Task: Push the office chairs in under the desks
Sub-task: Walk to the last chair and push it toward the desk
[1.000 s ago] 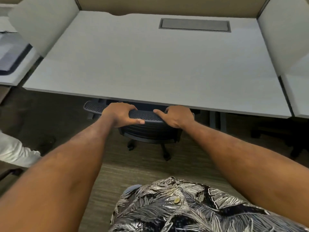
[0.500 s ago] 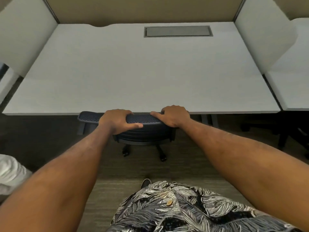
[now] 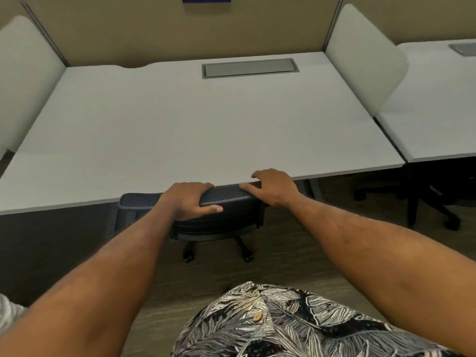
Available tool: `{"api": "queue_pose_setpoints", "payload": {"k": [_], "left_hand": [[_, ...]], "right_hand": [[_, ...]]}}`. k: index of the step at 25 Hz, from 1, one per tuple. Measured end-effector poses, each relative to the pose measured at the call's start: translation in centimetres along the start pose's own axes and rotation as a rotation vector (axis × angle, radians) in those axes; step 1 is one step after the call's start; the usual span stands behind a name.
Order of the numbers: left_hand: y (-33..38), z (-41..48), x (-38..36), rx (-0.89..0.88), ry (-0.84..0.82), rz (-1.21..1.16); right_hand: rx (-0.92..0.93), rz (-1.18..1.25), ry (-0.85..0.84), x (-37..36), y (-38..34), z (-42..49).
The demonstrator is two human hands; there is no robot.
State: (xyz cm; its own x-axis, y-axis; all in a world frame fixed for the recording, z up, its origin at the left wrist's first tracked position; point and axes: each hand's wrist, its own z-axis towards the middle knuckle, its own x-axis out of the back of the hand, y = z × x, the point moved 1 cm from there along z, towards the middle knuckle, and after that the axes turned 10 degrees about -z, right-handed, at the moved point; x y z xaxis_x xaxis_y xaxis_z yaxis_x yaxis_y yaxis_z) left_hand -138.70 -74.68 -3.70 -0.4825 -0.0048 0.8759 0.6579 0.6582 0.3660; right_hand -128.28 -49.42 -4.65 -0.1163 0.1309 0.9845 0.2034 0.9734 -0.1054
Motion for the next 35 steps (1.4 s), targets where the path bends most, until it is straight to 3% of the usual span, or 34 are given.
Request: {"api": "queue_pose_setpoints", "payload": {"k": [3, 6, 11, 14, 21, 28, 35], "left_hand": [[1.4, 1.4, 0.2, 0.021, -0.127, -0.180], [5.1, 4.4, 0.1, -0.047, -0.164, -0.278], [17.1, 8.8, -3.4, -0.459, 0.082, 0.066], [25.4, 9.5, -7.4, -0.641, 0.033, 0.193], [38.2, 9.6, -17.0, -0.739, -0.129, 0.359], [55.0, 8.7, -26.8, -0.833, -0.209, 0.355], [68.4, 10.8, -30.1, -0.914, -0.208, 0.392]], "right_hand": [[-0.147, 0.170, 0.098, -0.2, 3.5, -3.7], [-0.371, 0.207, 0.070, -1.2, 7.3, -8.5], [-0.653, 0.196, 0.036, -2.9, 11.3, -18.3], [-0.778, 0.243, 0.068, -3.9, 13.1, -24.4], [-1.063, 0.347, 0.098, -7.2, 20.2, -40.5], [-1.125, 0.330, -0.011, -8.8, 31.3, -55.3], [-1.137, 0.284, -0.038, -8.2, 42.8, -62.3]]}}
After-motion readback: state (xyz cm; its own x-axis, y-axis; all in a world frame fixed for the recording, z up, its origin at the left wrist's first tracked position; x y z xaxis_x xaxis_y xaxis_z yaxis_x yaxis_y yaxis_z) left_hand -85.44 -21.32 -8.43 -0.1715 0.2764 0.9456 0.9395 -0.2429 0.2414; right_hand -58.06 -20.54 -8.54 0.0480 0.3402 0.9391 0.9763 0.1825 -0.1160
